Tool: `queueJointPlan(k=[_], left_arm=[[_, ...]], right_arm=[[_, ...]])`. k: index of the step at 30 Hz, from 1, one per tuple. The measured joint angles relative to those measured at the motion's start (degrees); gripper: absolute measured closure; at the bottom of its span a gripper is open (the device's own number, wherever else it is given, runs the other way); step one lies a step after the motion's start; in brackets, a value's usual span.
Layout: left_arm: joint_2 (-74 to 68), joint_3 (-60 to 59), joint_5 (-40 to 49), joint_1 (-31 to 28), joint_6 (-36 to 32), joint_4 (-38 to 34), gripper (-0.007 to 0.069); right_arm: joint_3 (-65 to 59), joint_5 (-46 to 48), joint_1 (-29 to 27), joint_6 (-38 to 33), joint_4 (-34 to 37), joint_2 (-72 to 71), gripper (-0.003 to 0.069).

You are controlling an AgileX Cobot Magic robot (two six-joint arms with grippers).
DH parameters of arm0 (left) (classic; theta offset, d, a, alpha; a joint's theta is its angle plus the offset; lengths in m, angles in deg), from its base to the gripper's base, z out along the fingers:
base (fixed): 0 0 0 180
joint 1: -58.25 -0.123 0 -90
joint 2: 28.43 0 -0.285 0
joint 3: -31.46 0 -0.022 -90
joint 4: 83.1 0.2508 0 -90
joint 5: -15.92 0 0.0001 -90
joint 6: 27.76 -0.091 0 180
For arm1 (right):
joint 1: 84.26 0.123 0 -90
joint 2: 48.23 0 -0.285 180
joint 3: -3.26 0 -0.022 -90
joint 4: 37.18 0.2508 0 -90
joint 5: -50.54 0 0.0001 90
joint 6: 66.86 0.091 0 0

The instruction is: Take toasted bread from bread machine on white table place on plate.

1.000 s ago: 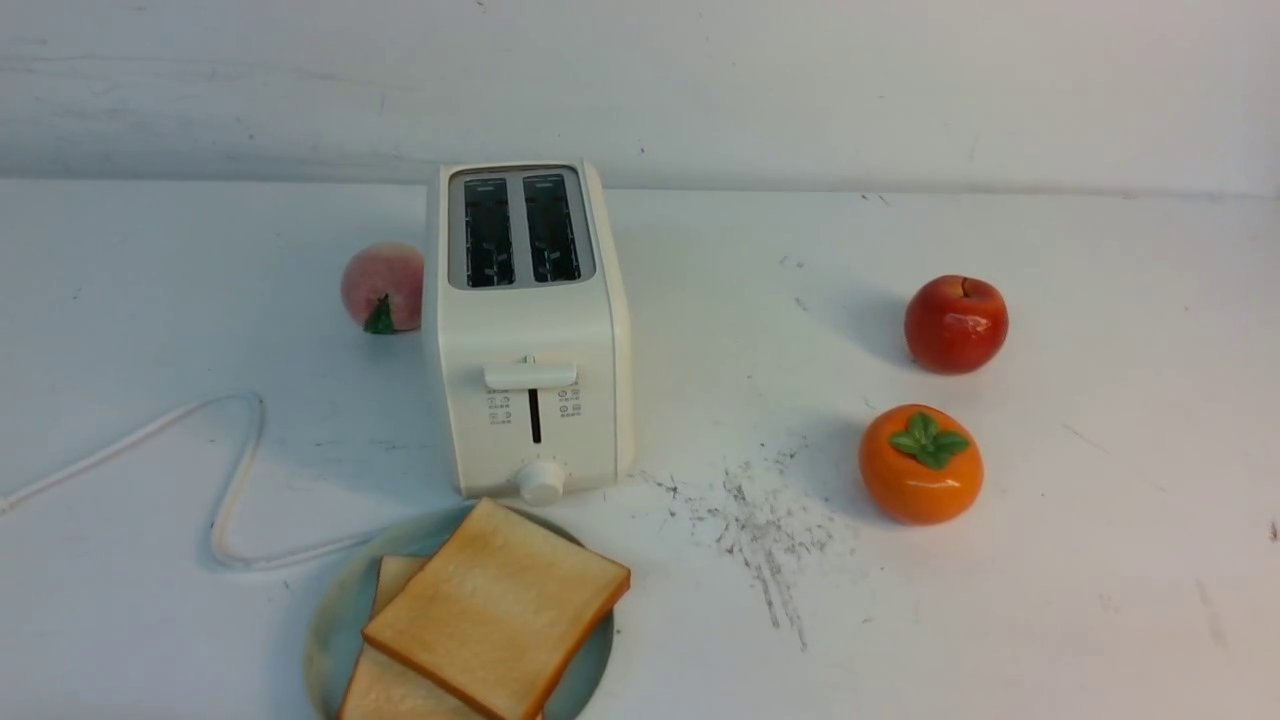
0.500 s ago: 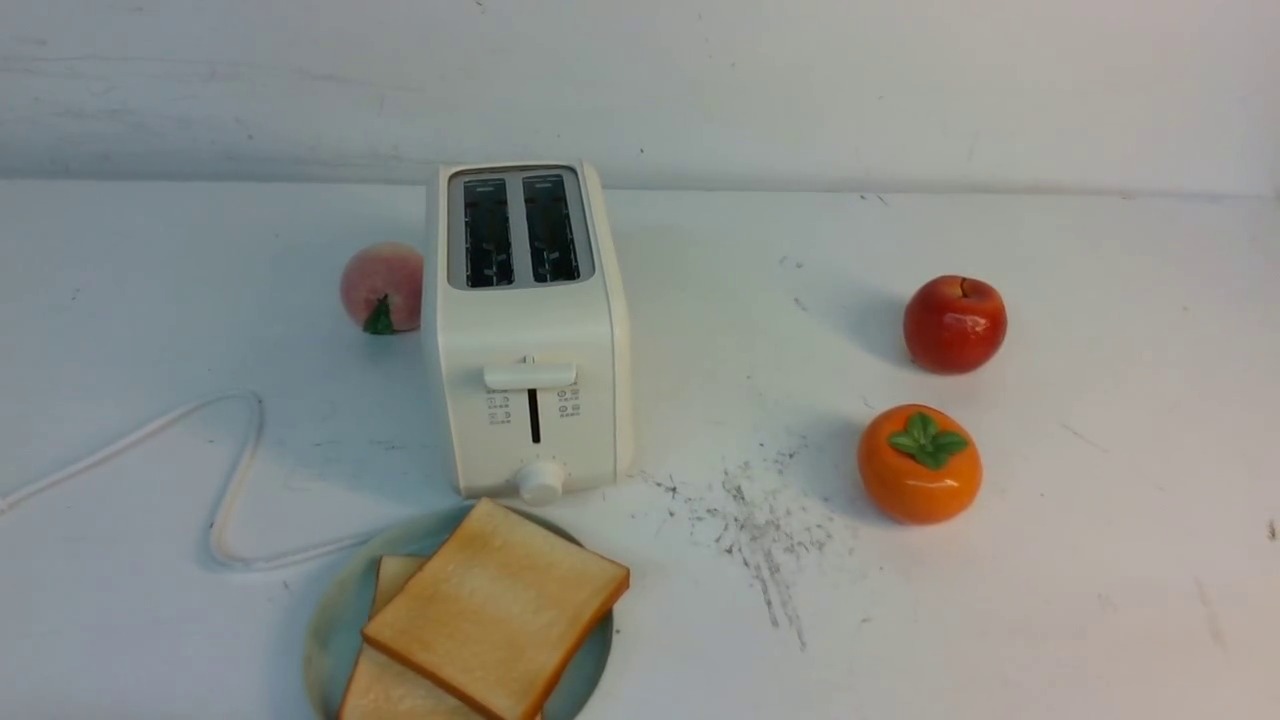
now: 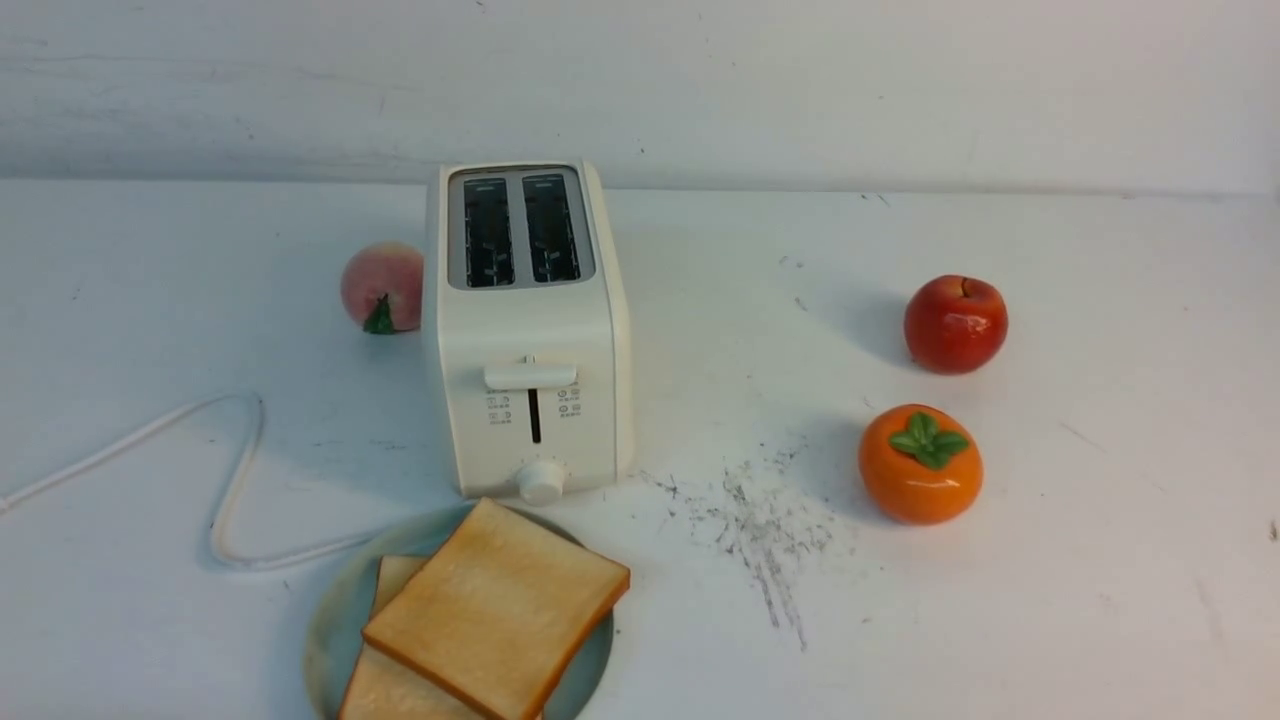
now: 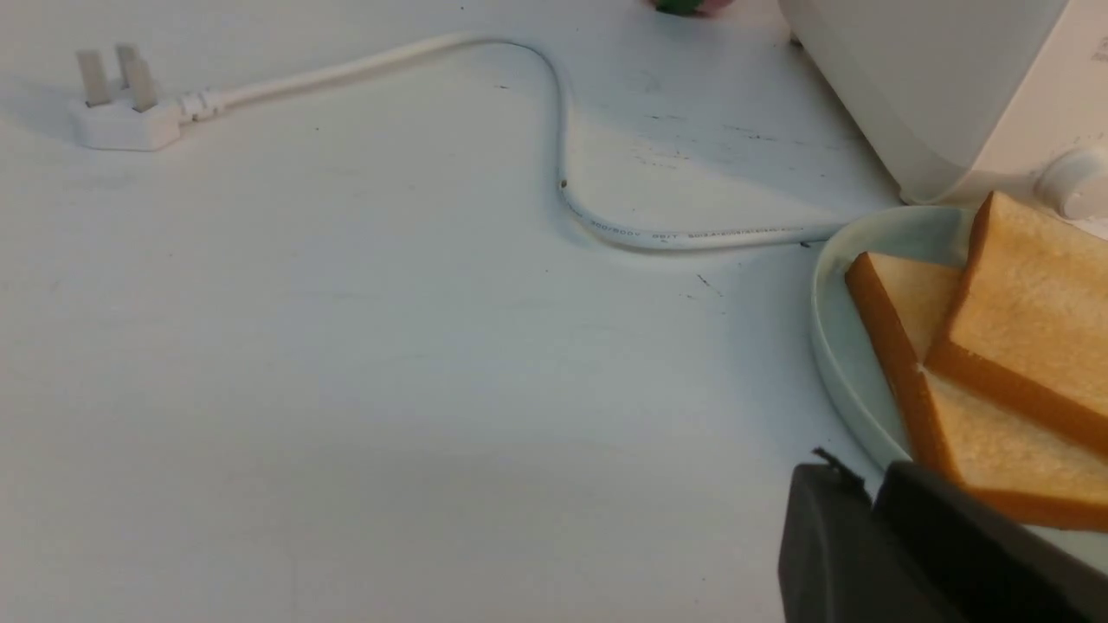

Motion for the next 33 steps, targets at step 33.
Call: queueJointPlan(k=[33], left_arm=[[0.05, 0.00, 0.05, 0.00, -0.03, 0.00, 0.0533]], right_arm=[[-1.77, 9.74, -3.48, 0.00, -3.24, -4.65, 0.0510]])
